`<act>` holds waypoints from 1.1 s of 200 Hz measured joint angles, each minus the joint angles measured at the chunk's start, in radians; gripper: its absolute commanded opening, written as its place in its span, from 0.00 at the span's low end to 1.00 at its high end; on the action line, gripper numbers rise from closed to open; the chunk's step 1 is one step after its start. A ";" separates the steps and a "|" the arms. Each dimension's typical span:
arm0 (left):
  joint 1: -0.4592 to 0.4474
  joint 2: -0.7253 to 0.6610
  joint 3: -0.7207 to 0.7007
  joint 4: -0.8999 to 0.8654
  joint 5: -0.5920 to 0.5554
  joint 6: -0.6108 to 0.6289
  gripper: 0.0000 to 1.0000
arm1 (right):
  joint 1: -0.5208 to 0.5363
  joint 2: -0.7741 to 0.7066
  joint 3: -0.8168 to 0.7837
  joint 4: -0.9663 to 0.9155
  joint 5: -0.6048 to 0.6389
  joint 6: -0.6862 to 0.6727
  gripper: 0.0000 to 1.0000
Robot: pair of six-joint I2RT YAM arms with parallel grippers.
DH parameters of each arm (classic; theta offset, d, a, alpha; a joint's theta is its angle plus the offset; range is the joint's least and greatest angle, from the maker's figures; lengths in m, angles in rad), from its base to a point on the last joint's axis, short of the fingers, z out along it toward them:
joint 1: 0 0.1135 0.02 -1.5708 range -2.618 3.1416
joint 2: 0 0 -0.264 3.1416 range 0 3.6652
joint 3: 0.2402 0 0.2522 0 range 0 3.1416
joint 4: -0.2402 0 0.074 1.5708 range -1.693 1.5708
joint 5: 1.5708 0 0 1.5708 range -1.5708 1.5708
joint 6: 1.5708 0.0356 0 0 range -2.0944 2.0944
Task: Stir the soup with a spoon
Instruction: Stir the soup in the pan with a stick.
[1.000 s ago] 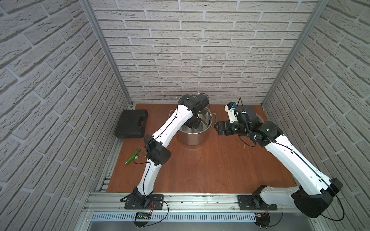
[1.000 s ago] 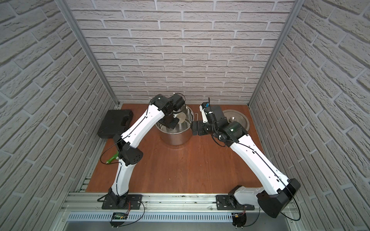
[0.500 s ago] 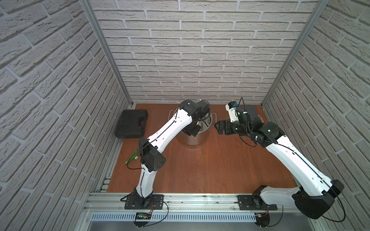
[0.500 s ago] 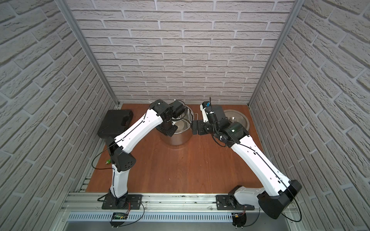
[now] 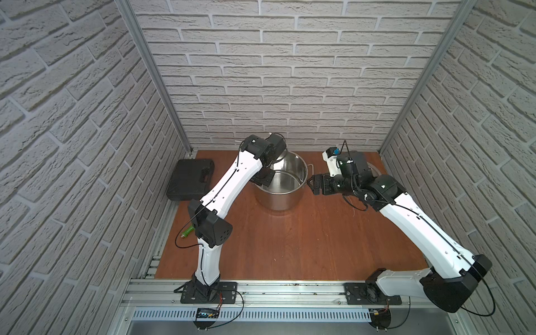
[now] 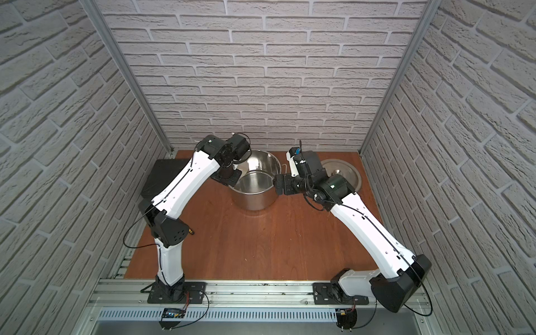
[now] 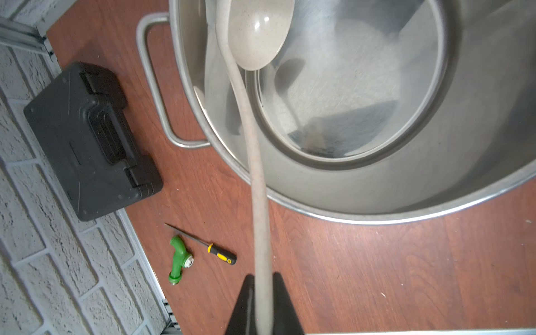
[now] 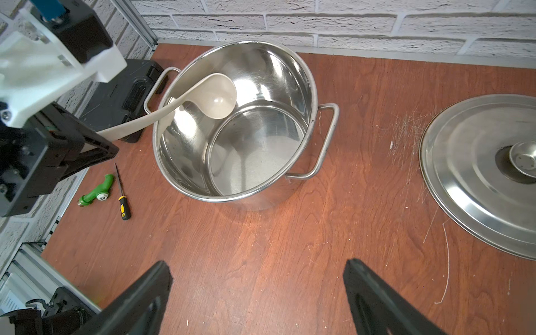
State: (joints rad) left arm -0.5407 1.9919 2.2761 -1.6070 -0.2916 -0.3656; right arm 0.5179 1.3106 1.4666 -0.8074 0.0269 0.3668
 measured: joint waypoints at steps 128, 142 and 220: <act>-0.128 0.137 0.101 0.000 0.138 0.002 0.00 | -0.001 -0.082 -0.023 -0.007 0.063 -0.008 0.98; -0.128 0.092 0.028 0.000 0.138 -0.003 0.00 | -0.001 -0.082 -0.025 -0.007 0.062 -0.008 0.98; -0.052 -0.068 -0.116 0.000 0.045 -0.029 0.00 | -0.001 -0.037 -0.025 0.006 0.027 -0.003 0.97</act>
State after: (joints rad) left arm -0.5926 1.9244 2.1601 -1.6070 -0.2470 -0.3950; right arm 0.5167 1.2732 1.4414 -0.8013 0.0536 0.3637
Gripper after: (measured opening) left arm 0.099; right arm 0.975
